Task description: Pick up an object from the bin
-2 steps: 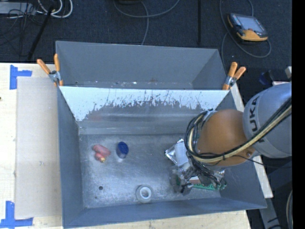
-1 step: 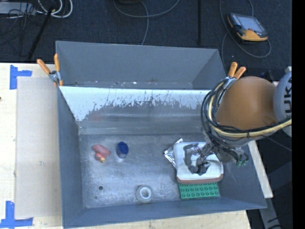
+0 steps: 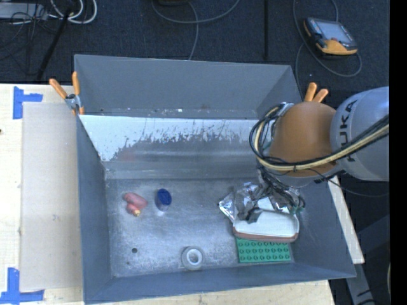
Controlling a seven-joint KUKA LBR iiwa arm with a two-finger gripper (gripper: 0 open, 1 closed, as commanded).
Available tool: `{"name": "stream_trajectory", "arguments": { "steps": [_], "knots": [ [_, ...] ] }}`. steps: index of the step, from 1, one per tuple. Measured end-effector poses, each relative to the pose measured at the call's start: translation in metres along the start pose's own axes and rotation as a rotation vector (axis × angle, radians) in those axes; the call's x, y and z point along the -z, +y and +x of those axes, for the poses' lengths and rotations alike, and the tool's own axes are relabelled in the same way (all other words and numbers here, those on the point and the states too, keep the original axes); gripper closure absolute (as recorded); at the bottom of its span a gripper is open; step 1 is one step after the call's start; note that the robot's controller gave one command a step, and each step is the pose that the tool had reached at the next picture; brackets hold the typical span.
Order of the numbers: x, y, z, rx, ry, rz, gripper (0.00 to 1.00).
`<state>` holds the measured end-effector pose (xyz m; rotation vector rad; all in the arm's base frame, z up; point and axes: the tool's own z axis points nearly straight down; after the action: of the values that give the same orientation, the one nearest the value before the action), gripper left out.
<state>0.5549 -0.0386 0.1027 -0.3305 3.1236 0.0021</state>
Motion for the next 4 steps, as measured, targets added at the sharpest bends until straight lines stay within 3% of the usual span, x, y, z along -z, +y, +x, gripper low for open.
{"name": "stream_trajectory", "arguments": {
  "steps": [1,2,3,4],
  "knots": [
    [0.082,0.018,0.029,-0.041,-0.005,0.002,1.0],
    [0.078,0.017,0.03,-0.043,0.001,0.001,0.0],
    [-0.034,-0.019,-0.022,-0.159,-0.005,0.0,0.0],
    [-0.031,-0.019,-0.022,-0.159,-0.008,0.001,1.0]
  ]
}}
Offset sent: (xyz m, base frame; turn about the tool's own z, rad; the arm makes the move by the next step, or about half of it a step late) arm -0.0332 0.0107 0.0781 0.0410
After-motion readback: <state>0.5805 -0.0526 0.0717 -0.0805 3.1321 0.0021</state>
